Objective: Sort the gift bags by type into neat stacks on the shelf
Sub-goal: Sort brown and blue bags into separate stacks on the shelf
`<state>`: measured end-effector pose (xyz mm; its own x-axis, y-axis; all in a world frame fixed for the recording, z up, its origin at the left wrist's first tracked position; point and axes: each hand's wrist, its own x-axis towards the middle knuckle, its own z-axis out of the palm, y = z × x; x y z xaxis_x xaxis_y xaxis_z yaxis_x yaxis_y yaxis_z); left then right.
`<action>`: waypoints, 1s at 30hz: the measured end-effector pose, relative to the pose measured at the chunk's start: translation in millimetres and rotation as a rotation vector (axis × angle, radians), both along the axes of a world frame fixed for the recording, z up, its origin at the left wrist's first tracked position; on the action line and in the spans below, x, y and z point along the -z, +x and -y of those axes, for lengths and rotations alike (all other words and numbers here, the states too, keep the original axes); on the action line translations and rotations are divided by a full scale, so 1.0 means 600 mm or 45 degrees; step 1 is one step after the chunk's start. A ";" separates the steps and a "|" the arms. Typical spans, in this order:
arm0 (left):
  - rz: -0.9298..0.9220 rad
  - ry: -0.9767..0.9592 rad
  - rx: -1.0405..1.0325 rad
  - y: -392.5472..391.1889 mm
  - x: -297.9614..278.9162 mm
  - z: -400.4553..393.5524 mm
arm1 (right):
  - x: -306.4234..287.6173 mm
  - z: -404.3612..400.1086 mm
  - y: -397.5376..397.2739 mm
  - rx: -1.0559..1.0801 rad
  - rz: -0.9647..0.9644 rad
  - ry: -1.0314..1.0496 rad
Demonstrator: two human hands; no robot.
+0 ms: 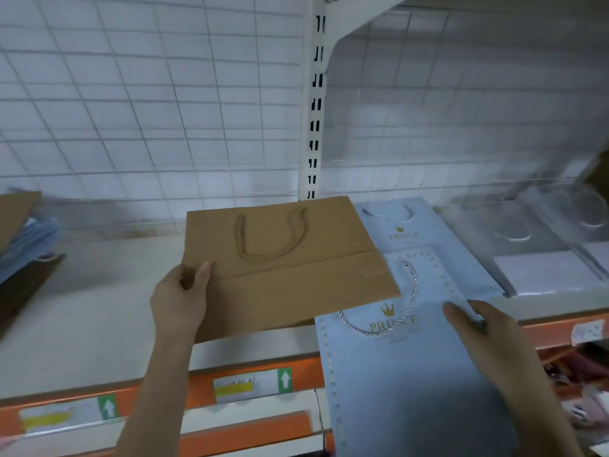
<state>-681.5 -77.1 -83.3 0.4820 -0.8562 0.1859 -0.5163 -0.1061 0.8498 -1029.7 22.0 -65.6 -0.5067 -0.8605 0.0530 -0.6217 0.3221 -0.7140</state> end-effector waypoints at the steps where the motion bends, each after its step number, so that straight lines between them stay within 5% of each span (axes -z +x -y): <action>1: 0.058 0.025 -0.006 0.004 -0.002 0.005 | 0.000 -0.002 -0.001 0.013 0.017 -0.008; 17: 0.477 0.257 -0.072 -0.011 0.007 0.023 | 0.001 -0.008 -0.015 0.170 -0.072 -0.187; 30: -0.070 0.145 -0.049 -0.040 -0.012 0.000 | -0.028 0.099 -0.120 0.037 -0.132 -0.256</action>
<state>-705.4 -77.3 -76.3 0.5217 -0.8509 0.0613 -0.4630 -0.2221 0.8581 -1101.7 -37.5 -48.5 -0.5143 -0.8124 0.2749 -0.6877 0.1991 -0.6982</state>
